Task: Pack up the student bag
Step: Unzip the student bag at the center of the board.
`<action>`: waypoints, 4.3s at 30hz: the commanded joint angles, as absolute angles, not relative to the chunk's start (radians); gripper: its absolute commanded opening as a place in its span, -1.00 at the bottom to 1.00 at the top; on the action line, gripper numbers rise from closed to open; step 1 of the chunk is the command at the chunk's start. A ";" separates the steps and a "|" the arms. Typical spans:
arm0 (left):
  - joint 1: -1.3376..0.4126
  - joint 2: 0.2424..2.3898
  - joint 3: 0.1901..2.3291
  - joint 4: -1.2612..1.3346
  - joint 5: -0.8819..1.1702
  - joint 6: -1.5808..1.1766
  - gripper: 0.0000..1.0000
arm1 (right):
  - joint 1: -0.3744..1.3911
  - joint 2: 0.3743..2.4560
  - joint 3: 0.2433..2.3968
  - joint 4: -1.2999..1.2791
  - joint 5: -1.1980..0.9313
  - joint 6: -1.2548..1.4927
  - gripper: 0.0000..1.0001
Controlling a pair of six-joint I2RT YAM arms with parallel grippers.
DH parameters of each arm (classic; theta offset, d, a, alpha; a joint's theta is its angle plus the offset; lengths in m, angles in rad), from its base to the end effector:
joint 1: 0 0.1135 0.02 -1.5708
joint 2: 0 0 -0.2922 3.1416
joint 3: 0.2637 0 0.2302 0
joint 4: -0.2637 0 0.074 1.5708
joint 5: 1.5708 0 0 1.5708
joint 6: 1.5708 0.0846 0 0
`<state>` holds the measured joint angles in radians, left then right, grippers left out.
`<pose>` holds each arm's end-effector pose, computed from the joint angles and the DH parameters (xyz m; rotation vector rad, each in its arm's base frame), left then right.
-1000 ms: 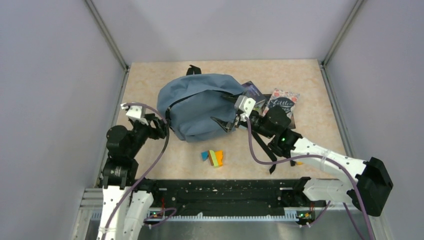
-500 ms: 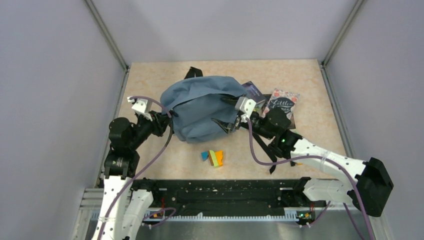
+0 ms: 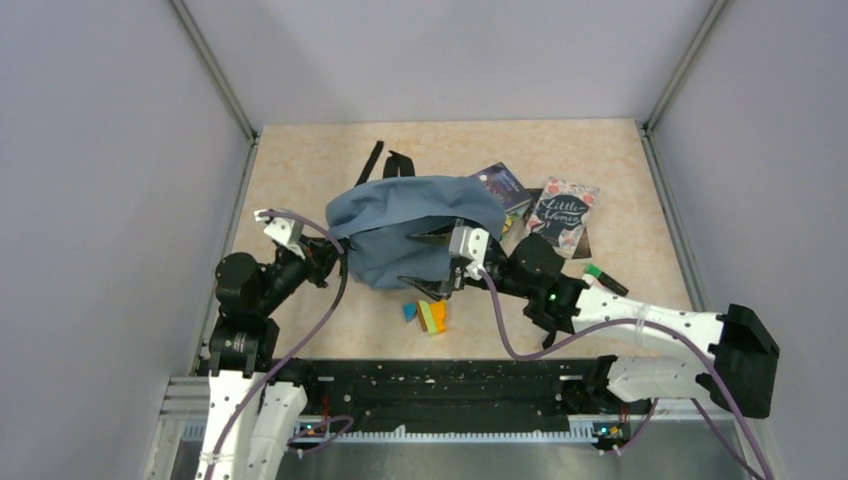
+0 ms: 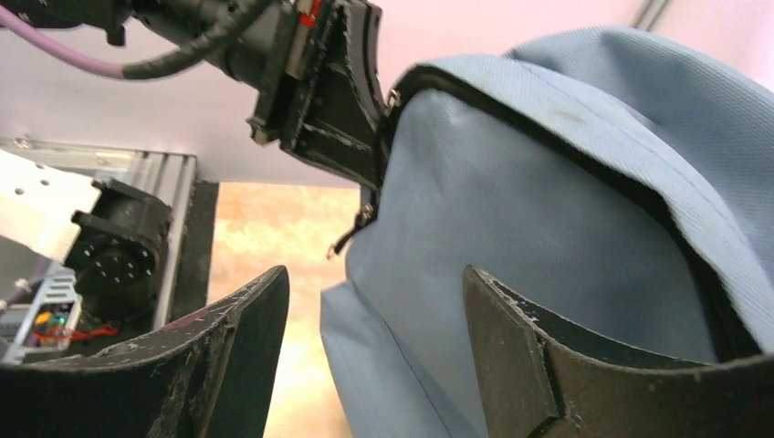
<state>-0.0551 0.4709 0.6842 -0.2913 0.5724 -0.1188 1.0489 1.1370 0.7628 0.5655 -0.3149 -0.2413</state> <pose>0.1061 -0.0517 0.3404 0.3873 1.6254 -0.6022 0.1157 0.2537 0.3826 -1.0732 0.9712 0.8845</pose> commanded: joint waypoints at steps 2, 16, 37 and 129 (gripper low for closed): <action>-0.062 0.468 0.684 -0.197 0.636 -0.147 -1.00 | 1.115 1.253 0.840 0.735 -0.317 -0.146 0.31; -0.067 0.456 0.675 -0.199 0.636 -0.150 -1.00 | 1.175 1.460 0.976 0.841 -0.194 -0.069 0.15; -0.069 0.453 0.673 -0.206 0.644 -0.148 -1.00 | 1.181 1.630 1.093 0.913 -0.056 -0.043 -0.22; -0.083 0.494 1.012 -0.406 0.246 -0.034 0.72 | 0.999 1.221 0.811 0.716 0.290 0.038 -1.00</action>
<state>-0.0795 0.4904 0.8593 -0.4149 0.2520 -0.0578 1.0256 1.1854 0.7227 0.7689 0.3370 -0.0139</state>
